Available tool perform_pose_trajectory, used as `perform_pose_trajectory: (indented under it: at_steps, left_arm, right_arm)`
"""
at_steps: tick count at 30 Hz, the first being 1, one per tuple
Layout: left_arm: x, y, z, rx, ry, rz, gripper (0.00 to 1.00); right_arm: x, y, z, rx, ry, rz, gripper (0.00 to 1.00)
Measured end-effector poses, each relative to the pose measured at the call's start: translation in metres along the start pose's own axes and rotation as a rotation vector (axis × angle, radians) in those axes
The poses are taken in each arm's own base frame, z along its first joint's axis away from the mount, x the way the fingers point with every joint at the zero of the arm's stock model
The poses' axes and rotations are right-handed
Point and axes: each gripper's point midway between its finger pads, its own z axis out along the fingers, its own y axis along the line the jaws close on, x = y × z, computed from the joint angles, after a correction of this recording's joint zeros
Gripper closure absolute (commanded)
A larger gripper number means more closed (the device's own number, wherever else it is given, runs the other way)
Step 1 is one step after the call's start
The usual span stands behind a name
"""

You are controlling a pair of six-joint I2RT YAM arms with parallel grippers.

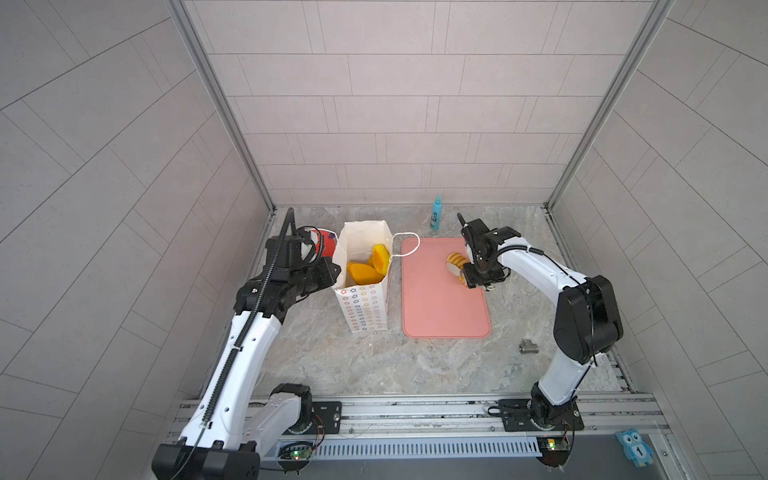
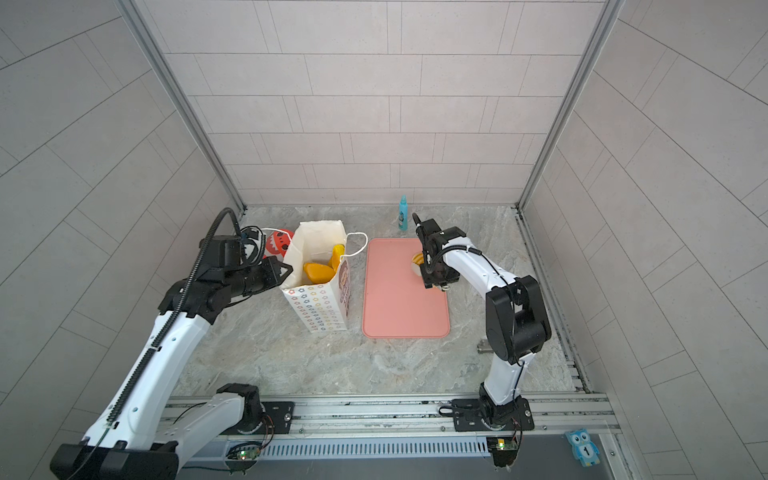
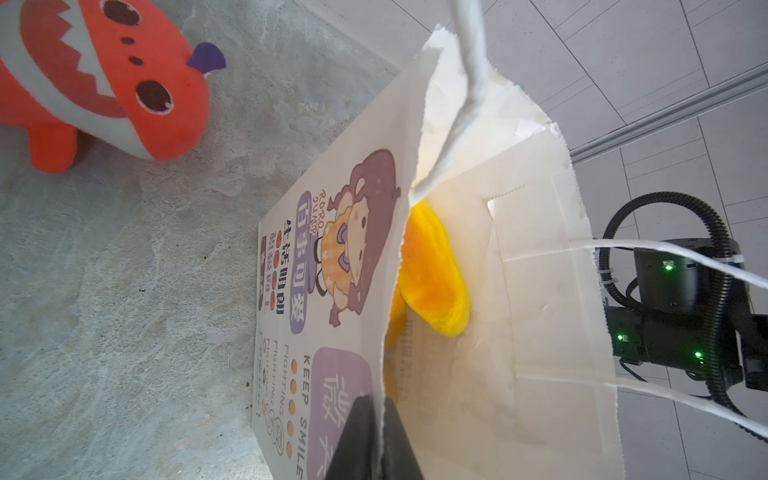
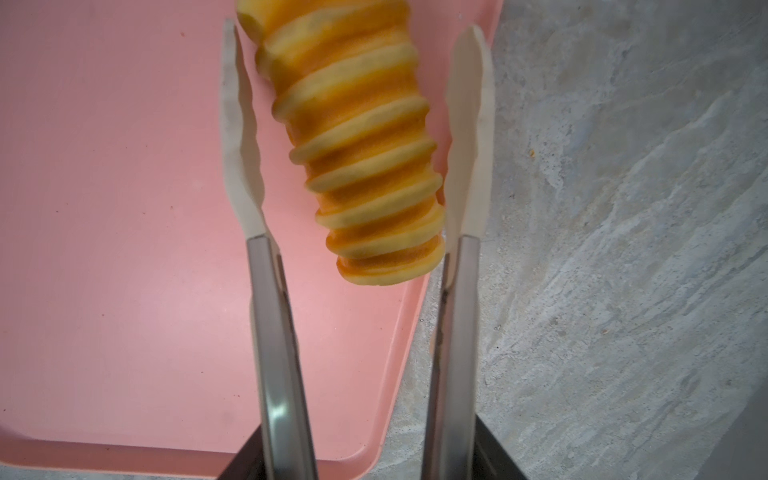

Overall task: Place the fake bread into the paper bag
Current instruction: 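Lower the tongs around the striped bun and squeeze them shut, then lift the striped bun in the tongs up off the tray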

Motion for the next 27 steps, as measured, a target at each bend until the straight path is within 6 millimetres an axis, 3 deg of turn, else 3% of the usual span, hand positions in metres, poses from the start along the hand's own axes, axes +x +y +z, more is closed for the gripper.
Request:
perform_pose_trajectory:
  at_steps: [14,27]
  left_arm:
    - [0.0,0.0,0.0,0.0,0.0,0.0,0.89]
    - [0.0,0.0,0.0,0.0,0.0,0.0,0.89]
  right_arm:
    - [0.0,0.005,-0.003,-0.05,-0.01,0.015,0.62]
    - [-0.006,0.005,-0.05,-0.091,-0.116,0.036,0.64]
